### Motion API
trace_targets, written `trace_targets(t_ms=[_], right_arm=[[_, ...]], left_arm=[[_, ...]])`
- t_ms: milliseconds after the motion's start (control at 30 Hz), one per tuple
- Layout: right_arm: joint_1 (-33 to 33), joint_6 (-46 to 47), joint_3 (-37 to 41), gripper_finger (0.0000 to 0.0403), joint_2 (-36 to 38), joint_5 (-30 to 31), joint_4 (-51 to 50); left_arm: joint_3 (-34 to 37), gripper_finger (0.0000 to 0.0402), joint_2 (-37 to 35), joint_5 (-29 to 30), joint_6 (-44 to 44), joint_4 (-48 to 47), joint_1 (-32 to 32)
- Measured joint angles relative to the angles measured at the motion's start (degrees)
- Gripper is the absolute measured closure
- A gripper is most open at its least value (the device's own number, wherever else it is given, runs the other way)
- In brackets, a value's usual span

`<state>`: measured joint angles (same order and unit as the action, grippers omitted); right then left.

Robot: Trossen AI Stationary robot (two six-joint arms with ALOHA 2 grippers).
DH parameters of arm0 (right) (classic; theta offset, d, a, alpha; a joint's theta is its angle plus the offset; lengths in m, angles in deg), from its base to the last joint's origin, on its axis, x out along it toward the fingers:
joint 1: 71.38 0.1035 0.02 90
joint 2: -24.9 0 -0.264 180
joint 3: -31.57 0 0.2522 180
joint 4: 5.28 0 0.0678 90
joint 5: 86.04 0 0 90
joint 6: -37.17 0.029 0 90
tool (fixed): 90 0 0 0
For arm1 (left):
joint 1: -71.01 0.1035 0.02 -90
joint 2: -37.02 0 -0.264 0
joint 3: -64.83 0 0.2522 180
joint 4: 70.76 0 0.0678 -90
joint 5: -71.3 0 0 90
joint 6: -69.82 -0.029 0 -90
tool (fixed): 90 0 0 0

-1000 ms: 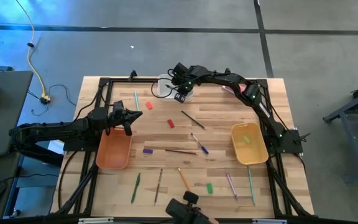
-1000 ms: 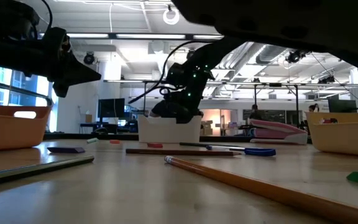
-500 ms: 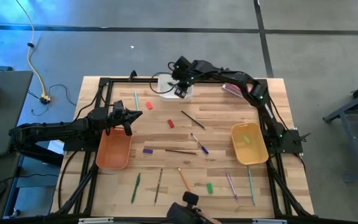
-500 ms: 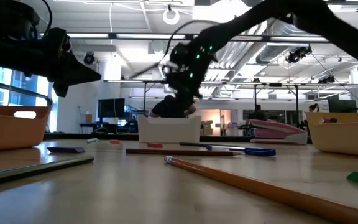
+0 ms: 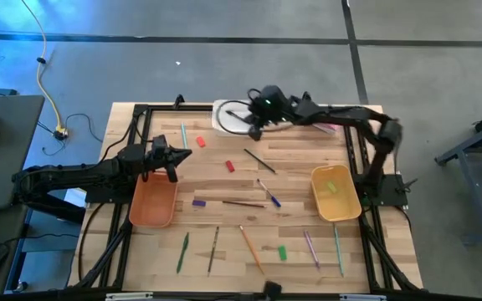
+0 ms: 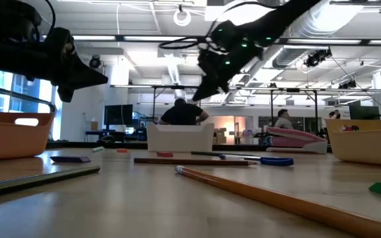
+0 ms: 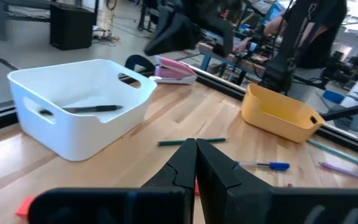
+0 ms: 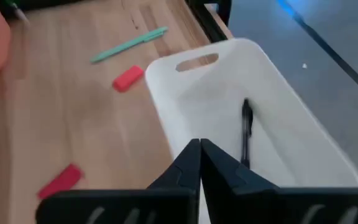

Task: Sort crayons/erasers/pens/pencils in bins
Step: Put the dark blue-green pencil into the orange bin

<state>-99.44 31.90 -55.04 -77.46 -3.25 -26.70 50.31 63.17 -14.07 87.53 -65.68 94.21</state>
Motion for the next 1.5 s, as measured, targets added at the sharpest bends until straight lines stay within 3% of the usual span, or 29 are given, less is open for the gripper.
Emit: trace_targets(t_ms=[100, 267, 500, 733, 1033, 1167, 1333, 1500], right_arm=[[2.23, 3.96, 9.69, 0.0402, 6.42, 2.45, 4.02], [8.12, 10.12, 20.17, 0.0402, 15.33, 9.84, 1.85], [15.6, 19.27, 27.16, 0.0402, 17.65, 13.59, -0.05], [18.39, 25.02, 29.51, 0.0392, 17.15, 17.03, -1.45], [20.64, 30.27, 29.54, 0.0287, 17.15, 17.03, -8.32], [20.76, 31.92, 28.93, 0.026, 17.15, 16.78, -10.5], [19.63, 25.97, 25.95, 0.0264, 17.2, 11.35, -13.87], [18.39, 21.92, 25.83, 0.031, 17.23, 6.19, -10.22]], left_arm=[[0.0, 0.0401, 0.0, -0.14, 1.25, 0.76, 0.0], [0.0, 0.0402, 0.03, -0.44, 3.06, 0.82, 0.0], [0.0, 0.0401, 0.23, -2.59, 2.65, 0.75, -0.01], [0.0, 0.0401, 0.76, -2.94, 1.6, 0.67, -0.01], [0.0, 0.0401, 0.85, -3.14, 1.62, 0.69, 0.0], [0.0, 0.0401, 0.85, -3.09, 1.61, 0.71, 0.0], [-0.28, 0.0401, 2.06, -4.34, 0.26, 0.68, -0.03], [-1.6, 0.0401, 5.27, -4.15, -0.54, 0.77, -1.41]])
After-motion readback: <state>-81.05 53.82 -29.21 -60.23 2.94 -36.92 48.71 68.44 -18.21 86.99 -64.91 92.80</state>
